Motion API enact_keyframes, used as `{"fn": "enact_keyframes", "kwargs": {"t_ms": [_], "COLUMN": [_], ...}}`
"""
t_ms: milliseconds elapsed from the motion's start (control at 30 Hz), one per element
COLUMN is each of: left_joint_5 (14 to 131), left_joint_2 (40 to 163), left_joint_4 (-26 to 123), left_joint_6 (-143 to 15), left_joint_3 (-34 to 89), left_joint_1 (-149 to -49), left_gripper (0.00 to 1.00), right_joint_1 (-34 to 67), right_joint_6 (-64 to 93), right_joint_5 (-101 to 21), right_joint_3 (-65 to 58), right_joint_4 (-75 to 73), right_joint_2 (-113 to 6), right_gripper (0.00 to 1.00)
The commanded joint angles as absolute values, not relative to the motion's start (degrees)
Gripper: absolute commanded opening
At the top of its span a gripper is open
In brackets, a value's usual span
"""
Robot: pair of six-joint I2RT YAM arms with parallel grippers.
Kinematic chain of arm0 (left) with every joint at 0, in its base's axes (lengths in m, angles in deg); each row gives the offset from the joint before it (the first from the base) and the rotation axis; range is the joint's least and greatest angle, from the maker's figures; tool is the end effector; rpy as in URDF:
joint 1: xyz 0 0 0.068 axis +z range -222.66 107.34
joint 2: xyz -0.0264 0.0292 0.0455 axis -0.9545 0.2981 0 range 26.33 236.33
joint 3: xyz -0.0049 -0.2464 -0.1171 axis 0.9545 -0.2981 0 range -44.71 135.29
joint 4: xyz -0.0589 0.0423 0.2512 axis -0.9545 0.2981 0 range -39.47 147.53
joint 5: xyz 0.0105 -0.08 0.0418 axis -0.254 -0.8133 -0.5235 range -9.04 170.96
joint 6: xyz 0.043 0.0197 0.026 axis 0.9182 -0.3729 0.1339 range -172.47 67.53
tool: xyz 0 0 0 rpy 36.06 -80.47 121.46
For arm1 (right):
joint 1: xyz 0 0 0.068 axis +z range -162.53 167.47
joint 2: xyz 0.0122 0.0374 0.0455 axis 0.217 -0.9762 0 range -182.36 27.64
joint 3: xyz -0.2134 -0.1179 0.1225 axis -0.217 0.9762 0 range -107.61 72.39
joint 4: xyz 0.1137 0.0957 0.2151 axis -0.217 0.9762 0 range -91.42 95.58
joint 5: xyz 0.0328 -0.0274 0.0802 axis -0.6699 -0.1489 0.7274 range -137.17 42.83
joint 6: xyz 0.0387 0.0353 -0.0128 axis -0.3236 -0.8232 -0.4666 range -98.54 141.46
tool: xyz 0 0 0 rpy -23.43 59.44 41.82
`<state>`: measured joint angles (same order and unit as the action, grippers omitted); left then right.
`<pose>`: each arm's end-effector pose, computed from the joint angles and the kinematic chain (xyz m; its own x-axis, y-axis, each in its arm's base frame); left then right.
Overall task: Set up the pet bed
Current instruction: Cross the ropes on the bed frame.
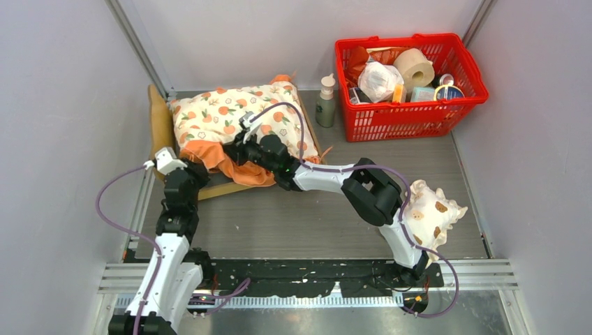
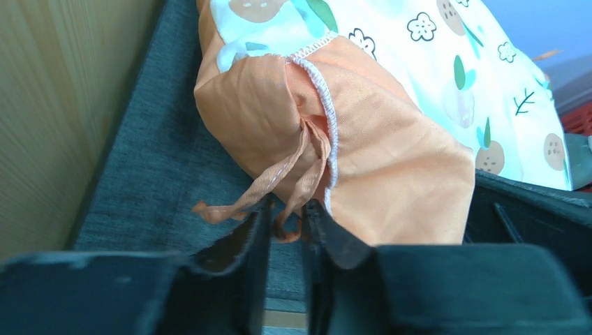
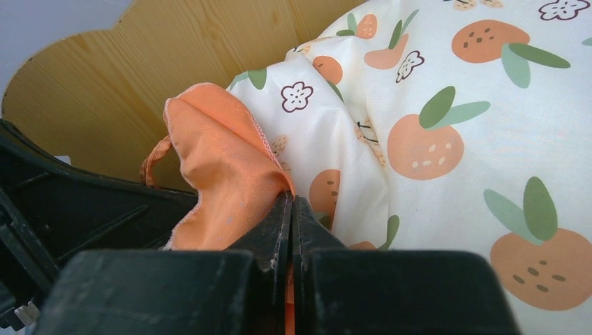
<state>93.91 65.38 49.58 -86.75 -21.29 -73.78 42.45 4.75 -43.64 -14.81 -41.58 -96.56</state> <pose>0.1723 0.0047 0.2441 -0.0981 -0.5471 -0.8313 -0.3060 0.8114 -0.4979 0.2907 0.4185 0.2383 -0.2149 0.1935 -0.9573 -0.8257 0.4874 0.2839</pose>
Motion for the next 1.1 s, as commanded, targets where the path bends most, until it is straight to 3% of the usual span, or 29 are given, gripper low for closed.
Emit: {"fn": "enact_keyframes", "kwargs": {"t_ms": [0,233,567,1067], "left_joint_5": [95.46,97.1,94.94,95.84], "left_joint_2": [63.79,60.62,64.97,66.41], "left_joint_4": [49.83,64.36,75.52,76.86], "left_joint_6": [-86.47,-83.92,-81.7,-74.78], "left_joint_3": [-19.23,-12.35,-5.71,-4.31], "left_joint_1": [-74.06,-74.06,-74.06,-74.06], "left_gripper": [0.18,0.0,0.0,0.0], "right_joint_1": [41.37,41.25,41.26,41.25], "right_joint_6": [4.61,4.58,4.1,4.28], "right_joint_5": [-45.76,-45.79,-45.61,-45.2], "right_joint_3": [-14.99,-14.46,-13.91,-13.52], "right_joint_4": [-44.99,-45.06,-45.23,-45.58], "right_joint_2": [-92.11,-91.87,-91.63,-91.47], "right_gripper": [0.05,0.05,0.05,0.05]}}
